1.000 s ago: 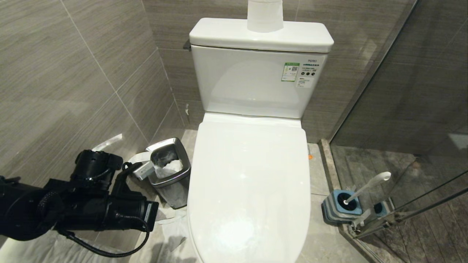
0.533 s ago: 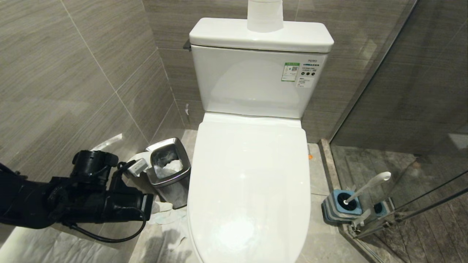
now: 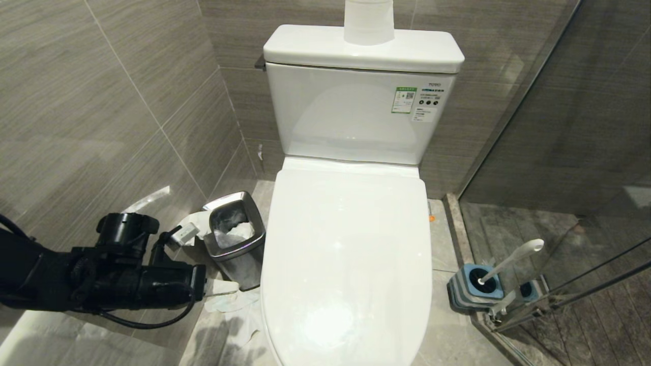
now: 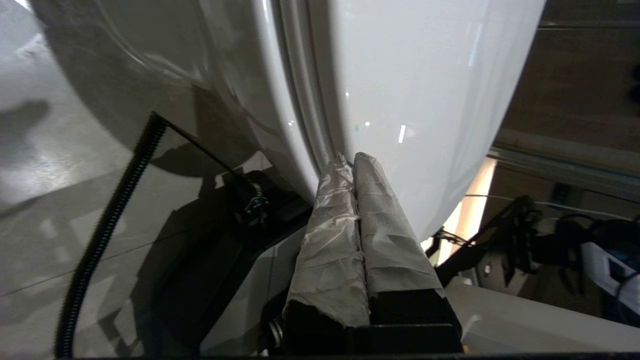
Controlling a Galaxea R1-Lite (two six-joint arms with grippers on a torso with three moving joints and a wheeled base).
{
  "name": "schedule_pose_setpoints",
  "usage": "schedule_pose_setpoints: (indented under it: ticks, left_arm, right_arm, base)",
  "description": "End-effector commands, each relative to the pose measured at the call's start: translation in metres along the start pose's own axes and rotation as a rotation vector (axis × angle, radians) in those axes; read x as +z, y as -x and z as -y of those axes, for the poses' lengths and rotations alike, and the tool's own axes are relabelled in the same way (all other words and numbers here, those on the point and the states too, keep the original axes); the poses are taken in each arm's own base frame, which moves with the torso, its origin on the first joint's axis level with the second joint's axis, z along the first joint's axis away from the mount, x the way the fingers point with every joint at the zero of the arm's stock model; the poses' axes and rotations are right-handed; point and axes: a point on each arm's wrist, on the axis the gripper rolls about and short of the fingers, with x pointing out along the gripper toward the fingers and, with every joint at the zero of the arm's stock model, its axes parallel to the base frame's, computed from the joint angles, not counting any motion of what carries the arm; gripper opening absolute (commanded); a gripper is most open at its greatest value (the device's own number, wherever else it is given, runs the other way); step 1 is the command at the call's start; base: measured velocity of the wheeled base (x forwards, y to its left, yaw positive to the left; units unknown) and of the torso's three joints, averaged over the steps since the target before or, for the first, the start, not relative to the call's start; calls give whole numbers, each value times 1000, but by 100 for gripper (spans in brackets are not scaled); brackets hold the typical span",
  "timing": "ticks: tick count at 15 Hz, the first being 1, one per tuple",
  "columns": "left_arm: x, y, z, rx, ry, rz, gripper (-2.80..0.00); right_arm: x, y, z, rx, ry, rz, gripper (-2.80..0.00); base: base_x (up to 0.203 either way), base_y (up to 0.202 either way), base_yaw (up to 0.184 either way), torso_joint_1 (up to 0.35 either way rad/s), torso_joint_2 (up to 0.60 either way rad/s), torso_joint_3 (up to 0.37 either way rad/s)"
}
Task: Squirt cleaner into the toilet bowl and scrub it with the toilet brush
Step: Use the left hand to lift the toilet lid slightly
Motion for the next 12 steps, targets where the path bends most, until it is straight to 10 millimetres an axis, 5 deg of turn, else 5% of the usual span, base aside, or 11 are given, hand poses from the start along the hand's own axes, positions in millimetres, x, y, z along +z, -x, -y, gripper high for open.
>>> schedule_pose_setpoints:
  ticks: [1,12]
  left_arm:
    - [0,0,1,-42,23,-7,-280]
    - [-5,8,-4,-184,92,-23,-280]
  right_arm:
    - [0,0,0,0,-1,1,-280]
    - [0,0,0,0,-1,1,-280]
  base:
    - [0,0,0,0,0,0]
    - [0,0,0,0,0,0]
